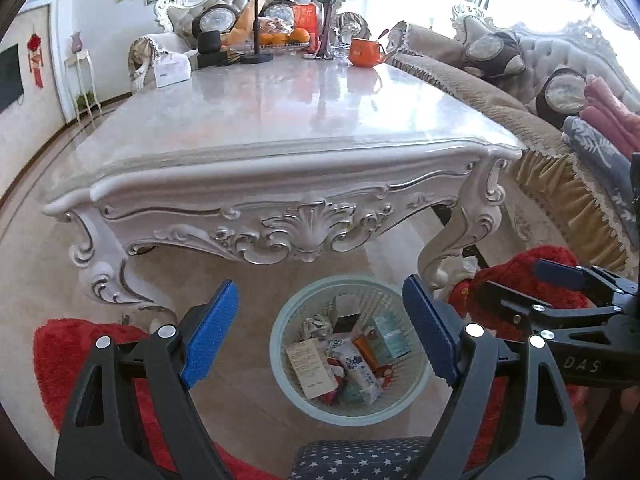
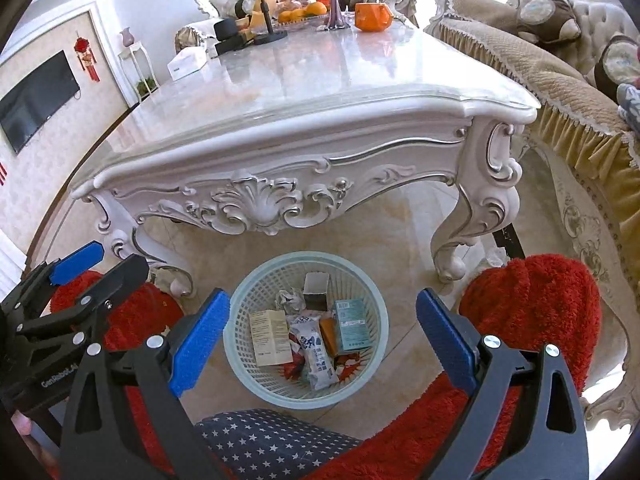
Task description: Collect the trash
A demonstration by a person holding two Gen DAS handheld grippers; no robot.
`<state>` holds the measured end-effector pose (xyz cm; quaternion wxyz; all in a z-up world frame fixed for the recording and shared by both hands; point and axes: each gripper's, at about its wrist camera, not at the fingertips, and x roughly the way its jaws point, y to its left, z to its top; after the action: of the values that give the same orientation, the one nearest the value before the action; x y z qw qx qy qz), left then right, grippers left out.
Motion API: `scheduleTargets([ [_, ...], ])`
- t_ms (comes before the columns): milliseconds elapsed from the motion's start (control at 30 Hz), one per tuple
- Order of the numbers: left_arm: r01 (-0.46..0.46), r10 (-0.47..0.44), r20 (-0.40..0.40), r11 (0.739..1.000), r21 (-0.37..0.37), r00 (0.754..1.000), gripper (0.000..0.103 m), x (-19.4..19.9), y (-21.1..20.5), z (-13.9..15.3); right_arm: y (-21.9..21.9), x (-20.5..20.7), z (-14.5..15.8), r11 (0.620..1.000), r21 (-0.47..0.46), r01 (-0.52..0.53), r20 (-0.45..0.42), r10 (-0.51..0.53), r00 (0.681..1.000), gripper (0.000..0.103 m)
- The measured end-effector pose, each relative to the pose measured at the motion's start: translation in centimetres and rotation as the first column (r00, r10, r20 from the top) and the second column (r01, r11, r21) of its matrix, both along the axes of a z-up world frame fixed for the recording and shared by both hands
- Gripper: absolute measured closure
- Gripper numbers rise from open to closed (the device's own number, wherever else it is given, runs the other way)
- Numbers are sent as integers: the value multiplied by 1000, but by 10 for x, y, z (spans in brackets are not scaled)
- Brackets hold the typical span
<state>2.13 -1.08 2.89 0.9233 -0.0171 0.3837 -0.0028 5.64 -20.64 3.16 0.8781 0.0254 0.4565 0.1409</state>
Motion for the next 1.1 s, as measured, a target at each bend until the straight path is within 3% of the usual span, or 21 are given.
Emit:
scheduleTargets([
  [300, -7, 6, 29, 999, 32, 1000, 21, -7, -6, 9, -3, -4, 0, 1000, 3, -9, -1, 9, 1000, 13],
  [533, 14, -14, 19, 1000, -9, 1000, 21, -8, -5, 10, -4, -7, 2, 1000, -4, -5, 1, 5, 1000, 13],
  [1100, 18, -18, 1, 1000, 5, 1000, 21, -9, -4, 10, 2, -10, 5, 999, -32, 5, 16, -4, 1000, 13],
])
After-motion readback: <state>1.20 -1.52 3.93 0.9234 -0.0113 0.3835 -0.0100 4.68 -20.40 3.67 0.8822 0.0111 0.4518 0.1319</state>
